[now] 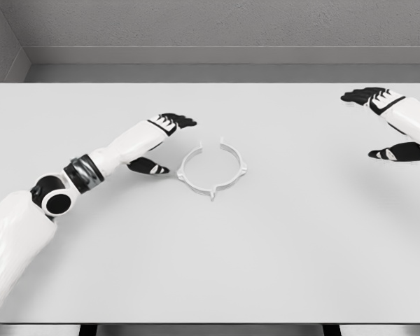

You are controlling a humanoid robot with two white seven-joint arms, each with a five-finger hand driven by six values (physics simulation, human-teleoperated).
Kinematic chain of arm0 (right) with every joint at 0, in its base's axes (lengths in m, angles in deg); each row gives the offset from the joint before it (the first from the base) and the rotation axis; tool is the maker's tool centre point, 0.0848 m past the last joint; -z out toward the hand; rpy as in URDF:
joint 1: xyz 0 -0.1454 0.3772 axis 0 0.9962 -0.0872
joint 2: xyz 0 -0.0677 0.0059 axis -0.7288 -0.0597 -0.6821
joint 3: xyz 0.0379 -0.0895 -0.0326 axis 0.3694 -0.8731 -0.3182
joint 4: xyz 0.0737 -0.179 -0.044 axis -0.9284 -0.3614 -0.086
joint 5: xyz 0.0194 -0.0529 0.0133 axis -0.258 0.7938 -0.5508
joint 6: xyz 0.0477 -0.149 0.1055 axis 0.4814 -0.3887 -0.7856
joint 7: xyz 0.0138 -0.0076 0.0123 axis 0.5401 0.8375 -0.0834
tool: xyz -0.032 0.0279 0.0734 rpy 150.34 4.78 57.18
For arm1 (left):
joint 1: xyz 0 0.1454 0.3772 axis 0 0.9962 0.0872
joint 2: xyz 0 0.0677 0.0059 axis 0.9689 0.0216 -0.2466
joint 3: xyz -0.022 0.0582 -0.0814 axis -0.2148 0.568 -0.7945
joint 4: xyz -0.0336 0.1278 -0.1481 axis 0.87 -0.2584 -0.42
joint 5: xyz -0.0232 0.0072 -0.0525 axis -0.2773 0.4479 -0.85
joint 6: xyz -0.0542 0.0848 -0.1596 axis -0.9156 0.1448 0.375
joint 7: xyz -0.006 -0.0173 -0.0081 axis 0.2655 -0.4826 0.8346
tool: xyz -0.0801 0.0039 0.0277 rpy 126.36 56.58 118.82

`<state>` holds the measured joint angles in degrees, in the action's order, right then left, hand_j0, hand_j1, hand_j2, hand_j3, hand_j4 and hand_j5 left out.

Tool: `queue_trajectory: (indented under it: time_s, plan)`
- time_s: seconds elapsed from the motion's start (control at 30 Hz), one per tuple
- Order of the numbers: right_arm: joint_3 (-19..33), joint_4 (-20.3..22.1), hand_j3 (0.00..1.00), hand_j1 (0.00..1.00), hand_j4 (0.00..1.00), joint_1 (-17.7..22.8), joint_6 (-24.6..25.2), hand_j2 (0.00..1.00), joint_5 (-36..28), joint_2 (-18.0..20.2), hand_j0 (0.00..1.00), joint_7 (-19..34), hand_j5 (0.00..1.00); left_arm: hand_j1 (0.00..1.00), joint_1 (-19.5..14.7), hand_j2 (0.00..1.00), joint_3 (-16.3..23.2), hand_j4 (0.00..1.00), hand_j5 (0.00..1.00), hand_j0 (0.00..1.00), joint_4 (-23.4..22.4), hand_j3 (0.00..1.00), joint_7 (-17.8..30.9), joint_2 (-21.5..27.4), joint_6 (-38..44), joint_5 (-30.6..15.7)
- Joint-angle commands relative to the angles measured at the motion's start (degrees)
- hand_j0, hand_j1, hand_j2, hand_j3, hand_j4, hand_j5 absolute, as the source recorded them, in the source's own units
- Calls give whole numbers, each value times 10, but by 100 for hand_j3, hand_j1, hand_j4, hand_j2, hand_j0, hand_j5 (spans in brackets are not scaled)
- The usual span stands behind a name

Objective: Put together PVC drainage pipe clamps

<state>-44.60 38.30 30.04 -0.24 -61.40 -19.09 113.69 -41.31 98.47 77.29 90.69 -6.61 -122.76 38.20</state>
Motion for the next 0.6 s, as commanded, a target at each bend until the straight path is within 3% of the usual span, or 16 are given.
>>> queue_trajectory:
  time_s: [0.0,0.07,0.13,0.23,0.33,0.4,0.57]
  plan:
    - [-45,-2,100,100,100,-5,1,100,-3,-14,100,-1,100,100,0,100,0,100,100,100,11,100,0,16,0,-9]
    - [-106,-8,100,100,100,-61,1,100,5,-60,100,0,100,100,4,100,1,100,100,100,26,100,0,25,0,-12]
    - [-157,-62,100,100,100,-120,1,100,22,-107,100,0,100,100,8,100,0,100,100,100,36,100,-3,43,0,-13]
    - [-202,-103,100,100,100,-166,1,100,29,-177,100,0,100,100,5,100,-3,100,100,100,35,100,-3,66,0,-25]
    - [-226,-177,100,100,100,-208,1,100,40,-186,100,0,100,100,4,100,-25,100,100,100,29,100,-3,93,0,-26]
    - [-234,-179,100,100,100,-229,1,100,77,-186,100,1,100,100,-1,100,-27,100,100,100,28,100,-3,115,0,-26]
    - [-231,-199,100,100,100,-232,1,100,81,-192,100,0,100,100,-11,100,-27,100,100,100,20,100,-3,146,0,-26]
